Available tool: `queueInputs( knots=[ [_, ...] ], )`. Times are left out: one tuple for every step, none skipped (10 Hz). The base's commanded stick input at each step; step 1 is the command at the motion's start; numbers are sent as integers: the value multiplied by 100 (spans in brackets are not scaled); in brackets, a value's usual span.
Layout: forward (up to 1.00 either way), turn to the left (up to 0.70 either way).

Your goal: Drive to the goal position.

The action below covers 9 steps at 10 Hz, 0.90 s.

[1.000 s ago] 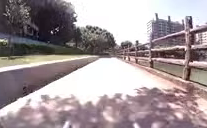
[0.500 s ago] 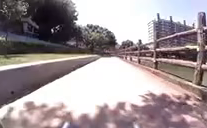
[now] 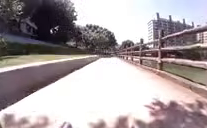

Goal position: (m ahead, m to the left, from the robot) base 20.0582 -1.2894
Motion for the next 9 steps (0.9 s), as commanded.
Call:
queueInputs(
  knots=[
    [70,0],
    [70,0],
    [70,0],
    [70,0],
    [70,0],
    [70,0],
    [70,0],
    [70,0],
    [70,0]
  ],
)
